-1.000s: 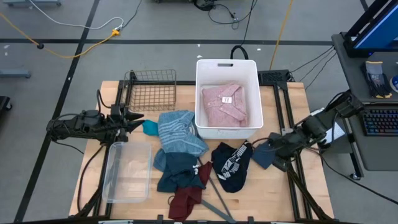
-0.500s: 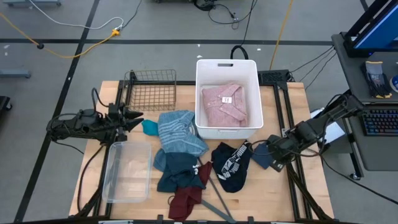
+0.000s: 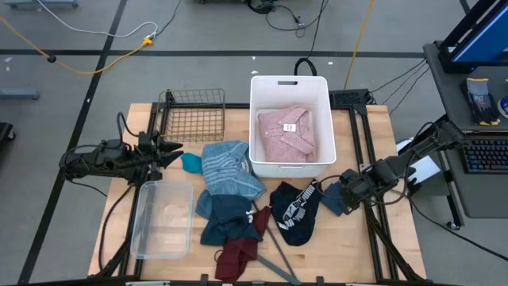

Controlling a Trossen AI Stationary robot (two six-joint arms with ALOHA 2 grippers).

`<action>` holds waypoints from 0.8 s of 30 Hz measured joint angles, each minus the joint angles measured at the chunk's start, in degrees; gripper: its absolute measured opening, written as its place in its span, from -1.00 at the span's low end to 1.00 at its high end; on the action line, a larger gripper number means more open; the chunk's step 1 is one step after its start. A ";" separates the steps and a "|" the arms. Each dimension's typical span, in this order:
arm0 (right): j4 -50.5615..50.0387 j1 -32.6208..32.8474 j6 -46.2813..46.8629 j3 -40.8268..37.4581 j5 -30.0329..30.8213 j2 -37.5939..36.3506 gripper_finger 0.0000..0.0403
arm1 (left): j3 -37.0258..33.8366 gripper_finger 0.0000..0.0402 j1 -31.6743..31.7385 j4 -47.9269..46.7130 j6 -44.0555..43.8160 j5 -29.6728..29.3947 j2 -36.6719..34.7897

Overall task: Pick & Place Cloths
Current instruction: Put the dark gray sock into the transparent bin

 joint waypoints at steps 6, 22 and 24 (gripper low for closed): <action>1.07 0.00 4.54 -3.19 0.27 0.02 -0.04 | 0.00 -0.27 0.00 0.00 0.00 0.00 0.00; 5.74 0.04 7.43 -4.77 2.93 0.90 -0.03 | 0.00 -0.27 0.00 0.00 -0.02 0.00 0.00; 7.56 0.01 8.17 -5.46 2.76 1.35 -0.05 | 0.00 -0.27 0.00 0.04 -0.02 0.00 0.00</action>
